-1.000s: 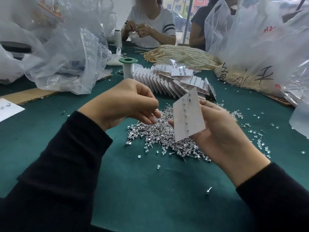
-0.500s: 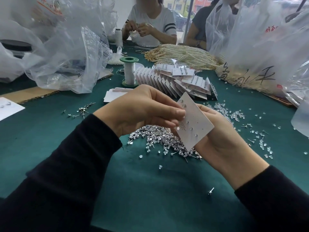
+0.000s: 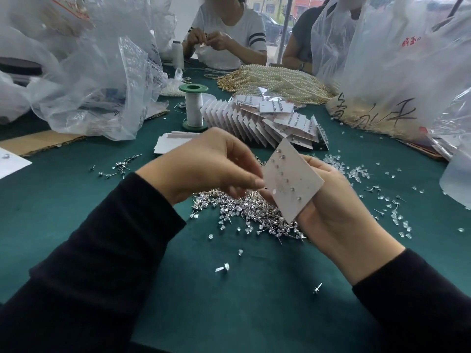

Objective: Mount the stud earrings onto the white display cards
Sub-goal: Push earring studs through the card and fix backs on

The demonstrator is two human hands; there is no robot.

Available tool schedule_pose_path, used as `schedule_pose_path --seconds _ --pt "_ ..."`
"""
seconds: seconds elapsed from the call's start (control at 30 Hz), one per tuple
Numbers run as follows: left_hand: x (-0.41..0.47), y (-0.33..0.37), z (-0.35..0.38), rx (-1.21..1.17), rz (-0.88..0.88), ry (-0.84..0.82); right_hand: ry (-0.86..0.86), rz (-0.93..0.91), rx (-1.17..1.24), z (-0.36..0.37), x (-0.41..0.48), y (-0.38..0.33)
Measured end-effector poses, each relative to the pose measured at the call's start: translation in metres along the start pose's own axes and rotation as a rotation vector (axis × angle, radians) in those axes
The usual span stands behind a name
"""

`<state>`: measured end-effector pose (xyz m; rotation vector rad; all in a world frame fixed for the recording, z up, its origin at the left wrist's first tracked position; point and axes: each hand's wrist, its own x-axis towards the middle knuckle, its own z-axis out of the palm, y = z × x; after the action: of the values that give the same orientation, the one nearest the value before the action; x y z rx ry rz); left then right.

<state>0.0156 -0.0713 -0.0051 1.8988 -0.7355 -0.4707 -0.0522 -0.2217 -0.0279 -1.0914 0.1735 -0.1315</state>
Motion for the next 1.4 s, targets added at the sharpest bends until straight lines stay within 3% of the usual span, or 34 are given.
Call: schedule_pose_path --seconds 0.13,0.27,0.53,0.87,1.07,1.17,1.33,1.4 --pt "-0.010 0.005 -0.006 0.361 -0.147 -0.325 0.041 -0.015 0.040 -0.003 0.001 -0.008" --pt "-0.019 0.013 0.007 0.520 -0.284 -0.623 0.045 -0.012 0.030 -0.004 0.000 -0.008" --pt "-0.022 0.009 0.026 0.608 -0.449 -0.712 0.071 -0.006 0.026 -0.006 0.003 -0.007" --pt "-0.022 0.015 0.022 0.697 -0.319 -0.575 0.043 0.034 -0.006 -0.007 0.005 -0.004" --pt "-0.018 0.014 0.005 0.545 -0.144 -0.489 -0.024 0.109 0.032 -0.006 0.004 -0.003" --pt "-0.016 0.014 -0.001 0.384 -0.086 -0.390 -0.039 0.126 0.036 -0.004 0.003 -0.003" --pt "-0.006 0.009 -0.004 -0.092 0.076 0.038 -0.109 0.182 0.041 -0.004 0.004 -0.002" --pt "-0.002 0.007 0.001 -0.235 0.079 0.134 -0.151 0.193 0.039 -0.003 0.002 -0.002"
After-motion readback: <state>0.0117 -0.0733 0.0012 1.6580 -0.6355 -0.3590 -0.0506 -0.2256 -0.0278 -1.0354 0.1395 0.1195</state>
